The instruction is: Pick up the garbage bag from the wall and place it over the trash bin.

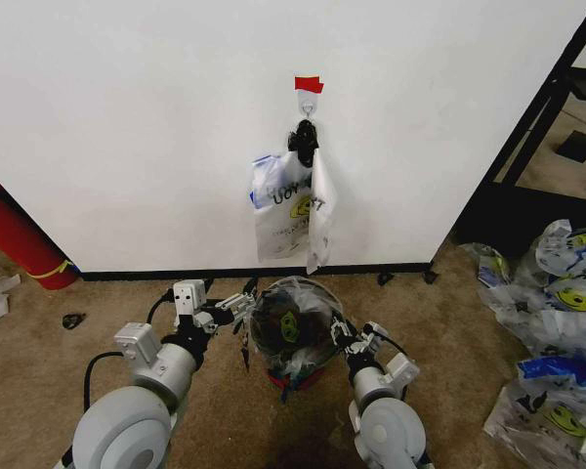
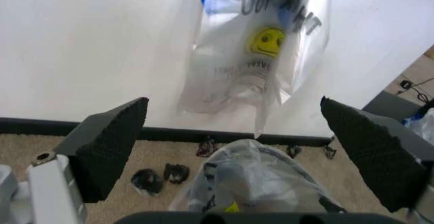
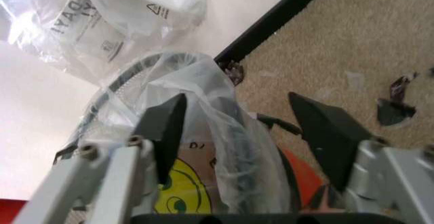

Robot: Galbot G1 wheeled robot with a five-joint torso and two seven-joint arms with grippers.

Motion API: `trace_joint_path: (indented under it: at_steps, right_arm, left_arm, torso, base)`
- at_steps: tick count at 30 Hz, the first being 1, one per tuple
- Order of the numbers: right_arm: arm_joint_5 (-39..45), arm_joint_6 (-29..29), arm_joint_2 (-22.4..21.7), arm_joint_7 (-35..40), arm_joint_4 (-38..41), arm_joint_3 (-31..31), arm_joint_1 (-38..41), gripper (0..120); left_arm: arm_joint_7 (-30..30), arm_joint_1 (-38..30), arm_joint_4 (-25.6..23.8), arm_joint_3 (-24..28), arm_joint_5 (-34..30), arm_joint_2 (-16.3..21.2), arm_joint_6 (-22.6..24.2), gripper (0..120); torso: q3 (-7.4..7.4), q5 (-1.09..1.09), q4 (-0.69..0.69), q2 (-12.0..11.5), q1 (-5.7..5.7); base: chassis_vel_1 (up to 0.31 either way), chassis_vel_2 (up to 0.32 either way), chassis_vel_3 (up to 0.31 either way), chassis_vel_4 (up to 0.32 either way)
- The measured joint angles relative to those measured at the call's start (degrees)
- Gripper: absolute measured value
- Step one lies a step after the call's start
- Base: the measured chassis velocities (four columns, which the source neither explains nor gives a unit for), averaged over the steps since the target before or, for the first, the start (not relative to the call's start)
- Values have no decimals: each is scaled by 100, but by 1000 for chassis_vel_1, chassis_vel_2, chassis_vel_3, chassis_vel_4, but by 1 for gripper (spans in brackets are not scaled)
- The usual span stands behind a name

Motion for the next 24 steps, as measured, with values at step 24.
trace_joint_path:
  at_steps: [24]
  right_arm:
    - [-4627,2944,-170,-591,691,523,-1538,100]
  left_arm:
    - [1135,1047,1397,-6,3378,-1213,-2816,100]
  torso:
    - [0,0,-1,0,0]
  base:
    - [0,0,0,0]
